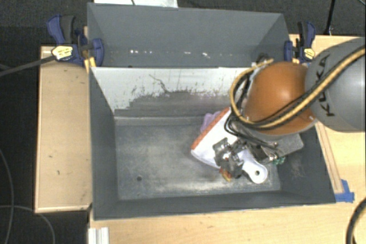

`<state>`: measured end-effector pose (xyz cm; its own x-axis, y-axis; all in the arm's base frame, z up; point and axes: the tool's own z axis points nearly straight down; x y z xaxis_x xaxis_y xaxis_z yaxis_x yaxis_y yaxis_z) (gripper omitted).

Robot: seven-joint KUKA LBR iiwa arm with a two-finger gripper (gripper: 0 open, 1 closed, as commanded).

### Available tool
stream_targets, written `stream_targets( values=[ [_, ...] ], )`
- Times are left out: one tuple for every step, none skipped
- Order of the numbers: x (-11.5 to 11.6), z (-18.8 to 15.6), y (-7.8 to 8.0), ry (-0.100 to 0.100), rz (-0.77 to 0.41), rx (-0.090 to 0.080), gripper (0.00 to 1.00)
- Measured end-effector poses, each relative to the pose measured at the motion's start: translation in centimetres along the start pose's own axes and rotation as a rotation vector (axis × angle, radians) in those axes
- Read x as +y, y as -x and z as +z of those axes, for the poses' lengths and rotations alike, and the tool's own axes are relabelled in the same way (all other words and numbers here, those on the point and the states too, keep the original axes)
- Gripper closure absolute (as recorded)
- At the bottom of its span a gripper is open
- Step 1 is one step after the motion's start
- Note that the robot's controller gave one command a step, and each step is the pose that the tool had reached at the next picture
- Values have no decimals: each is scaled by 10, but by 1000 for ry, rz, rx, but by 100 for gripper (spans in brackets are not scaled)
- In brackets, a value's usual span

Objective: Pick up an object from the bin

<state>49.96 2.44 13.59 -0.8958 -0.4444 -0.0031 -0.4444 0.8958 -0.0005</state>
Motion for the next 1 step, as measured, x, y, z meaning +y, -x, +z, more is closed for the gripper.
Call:
stream_targets(
  values=[
    [0, 0, 0, 0, 0, 0, 100]
  ],
)
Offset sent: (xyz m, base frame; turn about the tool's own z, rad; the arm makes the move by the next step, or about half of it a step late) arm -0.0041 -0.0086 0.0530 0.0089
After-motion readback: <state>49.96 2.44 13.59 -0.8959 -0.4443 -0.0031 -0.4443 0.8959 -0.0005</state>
